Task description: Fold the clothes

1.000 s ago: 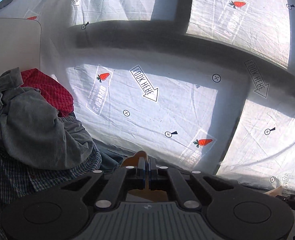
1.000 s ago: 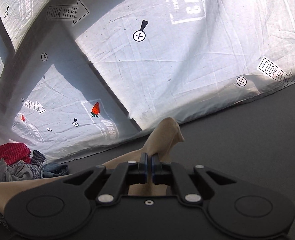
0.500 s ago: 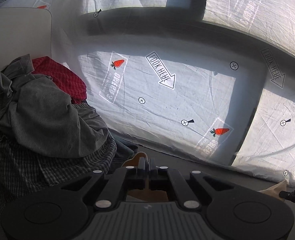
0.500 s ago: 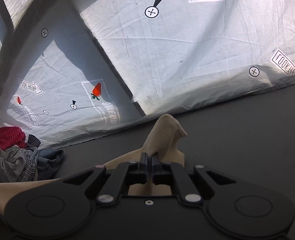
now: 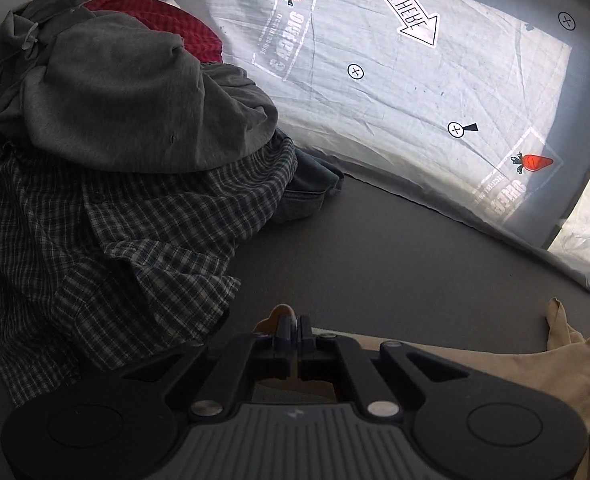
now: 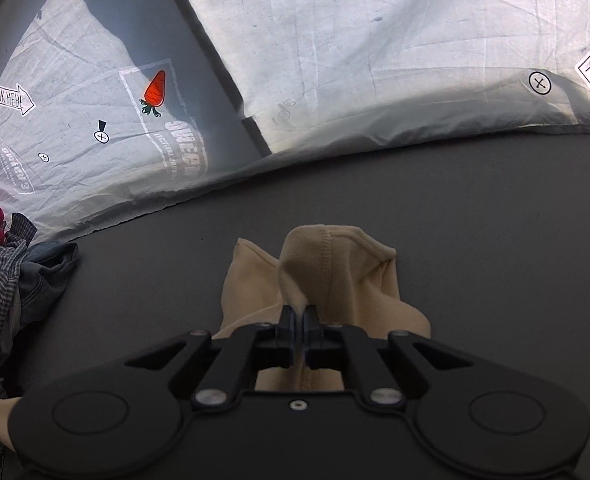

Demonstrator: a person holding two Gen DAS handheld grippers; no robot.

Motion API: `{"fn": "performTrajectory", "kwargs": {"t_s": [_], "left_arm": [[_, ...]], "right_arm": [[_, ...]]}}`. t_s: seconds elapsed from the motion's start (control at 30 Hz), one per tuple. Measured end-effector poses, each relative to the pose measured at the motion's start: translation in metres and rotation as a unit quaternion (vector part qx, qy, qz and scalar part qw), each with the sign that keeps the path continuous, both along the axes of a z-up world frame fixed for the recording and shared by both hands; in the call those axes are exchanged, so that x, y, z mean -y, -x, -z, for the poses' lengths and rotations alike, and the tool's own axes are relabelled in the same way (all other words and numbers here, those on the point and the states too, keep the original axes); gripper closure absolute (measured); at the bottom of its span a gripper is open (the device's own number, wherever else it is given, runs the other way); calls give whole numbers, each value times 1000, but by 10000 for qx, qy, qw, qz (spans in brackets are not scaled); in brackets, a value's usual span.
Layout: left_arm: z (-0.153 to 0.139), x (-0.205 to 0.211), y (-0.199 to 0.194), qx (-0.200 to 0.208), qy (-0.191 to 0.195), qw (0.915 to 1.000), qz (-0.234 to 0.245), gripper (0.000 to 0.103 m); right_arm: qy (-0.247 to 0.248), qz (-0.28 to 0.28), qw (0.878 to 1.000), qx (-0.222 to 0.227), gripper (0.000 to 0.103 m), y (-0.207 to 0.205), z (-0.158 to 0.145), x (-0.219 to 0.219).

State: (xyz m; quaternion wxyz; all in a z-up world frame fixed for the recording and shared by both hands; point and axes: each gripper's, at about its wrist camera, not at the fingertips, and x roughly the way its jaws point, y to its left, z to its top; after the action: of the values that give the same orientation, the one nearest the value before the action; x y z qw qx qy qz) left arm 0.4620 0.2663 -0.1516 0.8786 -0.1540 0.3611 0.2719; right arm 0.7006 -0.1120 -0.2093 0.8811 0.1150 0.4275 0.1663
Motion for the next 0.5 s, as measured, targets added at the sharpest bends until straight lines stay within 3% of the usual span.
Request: {"fn": "performTrajectory", "kwargs": {"t_s": [0.3, 0.37, 0.43, 0.5], "left_arm": [[45, -7, -1, -522, 230, 9983, -142, 100], [49, -5, -2, -556, 225, 9981, -122, 100], [48, -2, -2, -531, 219, 9983, -84, 100], [42, 2, -1, -405, 236, 9989, -25, 100]], "right_arm": [[27, 109, 9998, -186, 94, -8, 16, -1], [62, 67, 9998, -172, 88, -7, 12, -2], [-5, 128, 9998, -159, 72, -4, 5, 0], [-106, 219, 9997, -83, 65, 4, -3, 6]]}}
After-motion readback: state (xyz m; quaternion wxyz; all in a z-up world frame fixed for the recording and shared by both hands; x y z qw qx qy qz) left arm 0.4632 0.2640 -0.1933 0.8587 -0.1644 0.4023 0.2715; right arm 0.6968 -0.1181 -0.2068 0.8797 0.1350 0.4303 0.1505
